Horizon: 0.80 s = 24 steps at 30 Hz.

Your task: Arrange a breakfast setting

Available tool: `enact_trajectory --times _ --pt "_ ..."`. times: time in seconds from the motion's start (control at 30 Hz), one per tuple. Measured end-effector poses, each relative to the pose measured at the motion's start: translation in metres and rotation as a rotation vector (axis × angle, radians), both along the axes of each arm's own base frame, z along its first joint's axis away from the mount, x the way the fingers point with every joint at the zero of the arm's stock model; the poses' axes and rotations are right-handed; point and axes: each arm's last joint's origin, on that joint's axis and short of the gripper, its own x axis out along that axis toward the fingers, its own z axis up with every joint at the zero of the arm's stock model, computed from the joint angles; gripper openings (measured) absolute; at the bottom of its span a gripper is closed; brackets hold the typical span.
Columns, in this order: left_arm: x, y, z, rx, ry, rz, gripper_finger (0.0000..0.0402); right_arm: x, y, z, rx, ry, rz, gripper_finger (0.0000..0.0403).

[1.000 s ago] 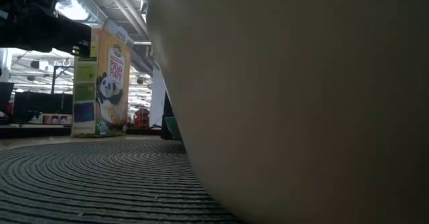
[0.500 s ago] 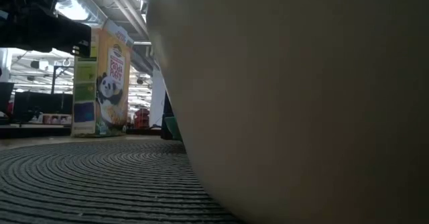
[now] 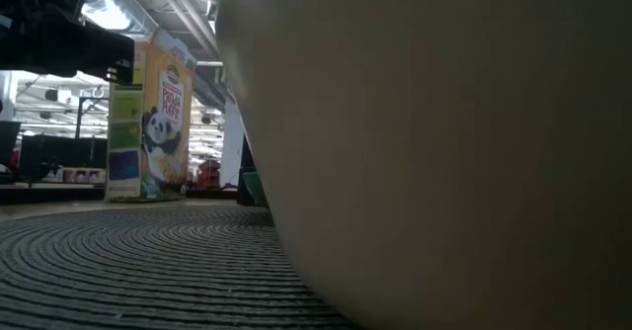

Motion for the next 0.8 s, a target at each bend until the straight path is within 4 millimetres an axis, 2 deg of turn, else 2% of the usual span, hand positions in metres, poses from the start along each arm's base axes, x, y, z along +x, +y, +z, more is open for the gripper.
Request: enact_trajectory --times 0.8 --pt "0.0000 0.0000 0.0000 0.000 0.000 0.000 0.0009 0.0000 -0.0005 0.0003 -0.027 -0.002 -0.015 0.0000"
